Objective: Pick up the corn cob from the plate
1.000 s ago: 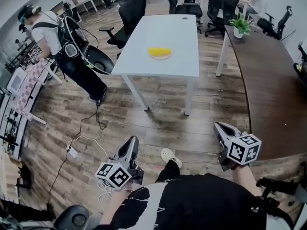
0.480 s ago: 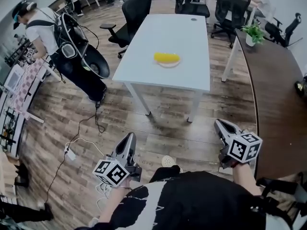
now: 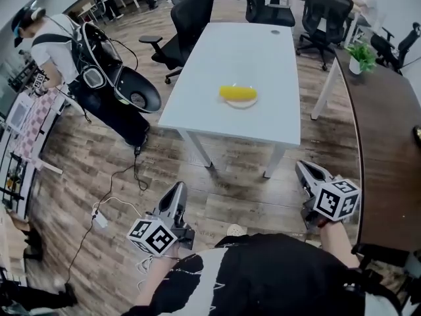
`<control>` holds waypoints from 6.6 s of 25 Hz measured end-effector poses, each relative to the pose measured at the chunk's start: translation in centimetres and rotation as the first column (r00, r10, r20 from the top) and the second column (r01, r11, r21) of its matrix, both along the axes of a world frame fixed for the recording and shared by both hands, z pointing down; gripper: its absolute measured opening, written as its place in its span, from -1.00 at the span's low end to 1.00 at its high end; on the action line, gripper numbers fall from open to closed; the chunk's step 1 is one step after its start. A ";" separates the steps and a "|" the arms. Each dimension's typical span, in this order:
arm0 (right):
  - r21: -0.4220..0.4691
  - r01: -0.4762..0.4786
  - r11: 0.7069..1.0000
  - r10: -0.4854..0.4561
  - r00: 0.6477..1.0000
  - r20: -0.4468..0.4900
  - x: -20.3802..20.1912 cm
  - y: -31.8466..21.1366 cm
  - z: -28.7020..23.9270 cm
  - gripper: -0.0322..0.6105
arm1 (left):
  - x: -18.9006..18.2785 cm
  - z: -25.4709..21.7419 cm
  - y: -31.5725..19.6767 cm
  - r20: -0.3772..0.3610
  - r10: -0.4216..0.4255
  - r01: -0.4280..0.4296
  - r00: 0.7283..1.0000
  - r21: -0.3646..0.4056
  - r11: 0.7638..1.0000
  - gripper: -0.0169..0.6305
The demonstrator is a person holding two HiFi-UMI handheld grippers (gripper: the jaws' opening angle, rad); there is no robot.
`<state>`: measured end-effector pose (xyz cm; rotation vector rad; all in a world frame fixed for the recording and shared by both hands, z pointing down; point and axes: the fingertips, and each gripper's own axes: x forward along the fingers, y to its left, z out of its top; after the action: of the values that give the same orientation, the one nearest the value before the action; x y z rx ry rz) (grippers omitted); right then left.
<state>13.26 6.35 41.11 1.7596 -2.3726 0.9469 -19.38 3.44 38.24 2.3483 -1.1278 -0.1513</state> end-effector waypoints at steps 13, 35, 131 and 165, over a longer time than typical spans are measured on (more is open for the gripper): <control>0.004 -0.003 1.000 0.003 1.000 -0.002 -0.3 -6.4 -1.7 -0.85 | -0.3 -2.2 -7.0 0.004 0.003 -0.003 1.000 0.021 1.000 -0.91; -0.053 0.093 0.994 -0.094 0.996 -0.007 1.3 -13.1 0.9 -0.85 | 4.0 -1.5 -12.7 0.008 -0.028 0.028 1.000 -0.006 1.000 -0.91; -0.136 0.672 0.728 -0.684 0.722 -0.100 -7.0 -39.7 6.4 -0.23 | 3.0 3.8 -33.1 0.069 -0.148 0.157 0.987 -0.169 0.973 -0.91; -0.433 0.751 0.498 -0.831 0.271 -0.486 -8.4 -39.8 12.8 -0.12 | 0.6 3.5 -29.6 0.079 -0.278 0.288 0.957 -0.169 0.943 -0.91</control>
<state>4.88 -33.50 53.87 0.4275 -2.1280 0.2054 -18.82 -26.18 41.72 2.0352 -1.4410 -0.0839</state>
